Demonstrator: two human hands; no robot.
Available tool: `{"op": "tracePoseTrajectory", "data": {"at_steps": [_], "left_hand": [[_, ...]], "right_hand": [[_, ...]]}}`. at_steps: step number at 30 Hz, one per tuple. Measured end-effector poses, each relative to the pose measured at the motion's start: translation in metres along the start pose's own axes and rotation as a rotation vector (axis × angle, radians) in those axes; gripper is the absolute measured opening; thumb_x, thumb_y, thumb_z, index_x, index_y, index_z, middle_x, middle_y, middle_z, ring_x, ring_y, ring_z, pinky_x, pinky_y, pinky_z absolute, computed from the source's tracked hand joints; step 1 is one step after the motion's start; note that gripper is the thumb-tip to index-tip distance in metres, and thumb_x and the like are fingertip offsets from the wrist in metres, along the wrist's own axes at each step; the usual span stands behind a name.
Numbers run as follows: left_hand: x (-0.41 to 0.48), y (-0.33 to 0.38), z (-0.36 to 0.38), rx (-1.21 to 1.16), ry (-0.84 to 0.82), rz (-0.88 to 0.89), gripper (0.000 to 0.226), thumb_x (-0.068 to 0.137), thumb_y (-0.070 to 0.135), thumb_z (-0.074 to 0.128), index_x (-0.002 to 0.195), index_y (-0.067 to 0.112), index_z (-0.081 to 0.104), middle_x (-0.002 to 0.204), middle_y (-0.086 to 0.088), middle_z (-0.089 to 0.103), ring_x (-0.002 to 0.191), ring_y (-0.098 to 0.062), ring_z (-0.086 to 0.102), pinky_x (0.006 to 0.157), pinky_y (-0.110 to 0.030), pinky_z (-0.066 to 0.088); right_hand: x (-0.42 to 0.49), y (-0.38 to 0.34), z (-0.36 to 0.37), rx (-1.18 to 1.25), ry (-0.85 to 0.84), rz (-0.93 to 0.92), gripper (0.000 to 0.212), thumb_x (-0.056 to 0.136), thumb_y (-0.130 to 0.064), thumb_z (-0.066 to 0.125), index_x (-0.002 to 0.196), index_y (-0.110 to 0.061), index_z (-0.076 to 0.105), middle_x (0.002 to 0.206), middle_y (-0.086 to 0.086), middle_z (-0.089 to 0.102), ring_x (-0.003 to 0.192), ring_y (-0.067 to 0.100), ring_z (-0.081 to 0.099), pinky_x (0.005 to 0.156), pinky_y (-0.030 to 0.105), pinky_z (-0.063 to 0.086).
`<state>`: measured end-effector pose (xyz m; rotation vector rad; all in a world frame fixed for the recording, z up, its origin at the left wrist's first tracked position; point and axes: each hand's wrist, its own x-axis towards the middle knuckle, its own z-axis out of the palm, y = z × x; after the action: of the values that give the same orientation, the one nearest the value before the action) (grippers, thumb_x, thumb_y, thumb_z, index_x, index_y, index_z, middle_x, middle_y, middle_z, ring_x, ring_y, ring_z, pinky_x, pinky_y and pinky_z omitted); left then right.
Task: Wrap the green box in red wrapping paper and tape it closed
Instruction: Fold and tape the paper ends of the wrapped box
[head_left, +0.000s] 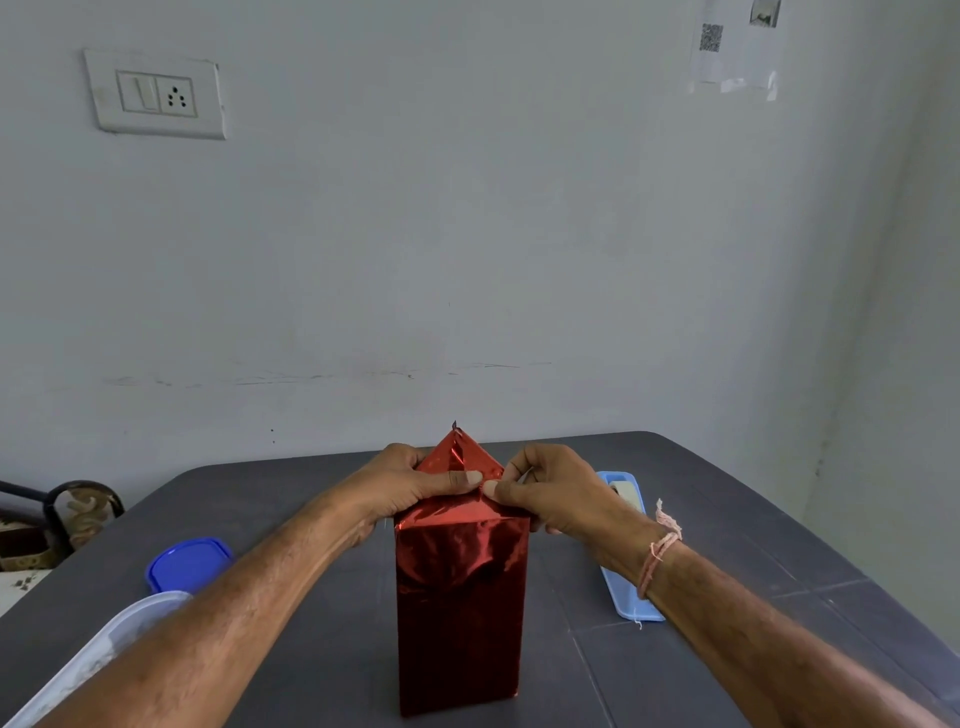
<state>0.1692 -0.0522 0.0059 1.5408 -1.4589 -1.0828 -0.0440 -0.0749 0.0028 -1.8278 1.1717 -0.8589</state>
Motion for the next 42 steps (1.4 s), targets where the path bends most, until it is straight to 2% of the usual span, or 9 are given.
{"op": "tracePoseTrajectory", "data": {"at_steps": [5,9,14,17,21,28,32,38,42], "left_hand": [[-0.001,-0.009,0.001,-0.091,0.023,-0.032,0.054,0.069,0.042,0.090,0.109,0.007,0.078,0.100,-0.012,0.080,0.095,-0.028,0.077,0.091,-0.034,0.058],[-0.002,-0.013,0.002,-0.165,0.050,-0.048,0.061,0.062,0.041,0.092,0.108,0.004,0.077,0.099,-0.015,0.080,0.099,-0.033,0.076,0.080,-0.029,0.061],[-0.005,-0.009,0.007,-0.189,0.064,-0.053,0.051,0.069,0.033,0.091,0.106,0.000,0.077,0.093,-0.016,0.080,0.077,-0.023,0.076,0.061,-0.021,0.058],[-0.008,-0.008,0.008,-0.202,0.075,-0.067,0.050,0.071,0.031,0.091,0.107,-0.002,0.076,0.094,-0.017,0.079,0.075,-0.022,0.075,0.061,-0.021,0.059],[-0.007,-0.008,0.010,-0.208,0.082,-0.058,0.054,0.069,0.032,0.091,0.110,0.000,0.076,0.097,-0.016,0.079,0.088,-0.029,0.075,0.073,-0.024,0.060],[-0.010,-0.007,0.014,-0.219,0.108,-0.051,0.025,0.075,0.026,0.088,0.091,0.010,0.079,0.087,-0.013,0.080,0.064,-0.016,0.075,0.062,-0.022,0.057],[-0.011,-0.006,0.014,-0.237,0.121,-0.045,0.022,0.076,0.024,0.087,0.090,0.010,0.078,0.087,-0.012,0.080,0.062,-0.014,0.075,0.056,-0.018,0.056],[-0.012,-0.006,0.015,-0.247,0.103,-0.049,0.031,0.069,0.029,0.089,0.091,0.010,0.077,0.086,-0.013,0.080,0.062,-0.018,0.075,0.052,-0.019,0.056],[-0.012,-0.006,0.013,-0.233,0.088,-0.064,0.046,0.059,0.036,0.095,0.094,0.011,0.078,0.091,-0.014,0.080,0.070,-0.021,0.076,0.068,-0.026,0.056]], "right_hand": [[0.000,0.004,-0.001,0.081,-0.057,0.026,0.015,0.091,-0.030,0.074,0.092,-0.017,0.067,0.070,-0.004,0.065,0.059,0.008,0.059,0.056,0.021,0.045],[0.001,0.005,-0.002,0.190,-0.079,0.055,0.016,0.094,-0.029,0.071,0.102,-0.016,0.067,0.072,-0.004,0.066,0.059,0.006,0.060,0.060,0.023,0.049],[0.000,0.011,-0.004,0.269,-0.073,0.076,0.018,0.094,-0.032,0.072,0.101,-0.016,0.068,0.073,-0.004,0.067,0.064,0.009,0.062,0.064,0.026,0.052],[-0.002,0.020,-0.012,0.352,-0.061,0.107,0.017,0.095,-0.033,0.070,0.102,-0.018,0.067,0.083,0.000,0.072,0.071,0.014,0.067,0.065,0.027,0.054],[-0.011,0.043,-0.031,0.408,0.075,0.157,0.020,0.096,-0.031,0.070,0.106,-0.014,0.070,0.090,0.002,0.073,0.073,0.013,0.068,0.063,0.026,0.053],[-0.027,0.122,-0.074,0.089,0.562,0.323,0.012,0.094,-0.030,0.070,0.090,-0.019,0.073,0.094,0.005,0.069,0.083,0.017,0.061,0.065,0.034,0.052],[-0.027,0.149,-0.076,0.180,0.412,0.487,0.034,0.096,-0.031,0.070,0.116,-0.004,0.069,0.119,0.012,0.061,0.109,0.030,0.060,0.062,0.033,0.055],[-0.005,0.160,-0.081,0.223,0.331,0.551,0.044,0.095,-0.028,0.072,0.123,0.005,0.063,0.122,0.023,0.062,0.102,0.033,0.066,0.073,0.040,0.064],[0.004,0.149,-0.084,0.254,0.306,0.604,0.039,0.094,-0.016,0.072,0.123,0.007,0.058,0.122,0.022,0.059,0.104,0.037,0.066,0.064,0.042,0.064]]}}
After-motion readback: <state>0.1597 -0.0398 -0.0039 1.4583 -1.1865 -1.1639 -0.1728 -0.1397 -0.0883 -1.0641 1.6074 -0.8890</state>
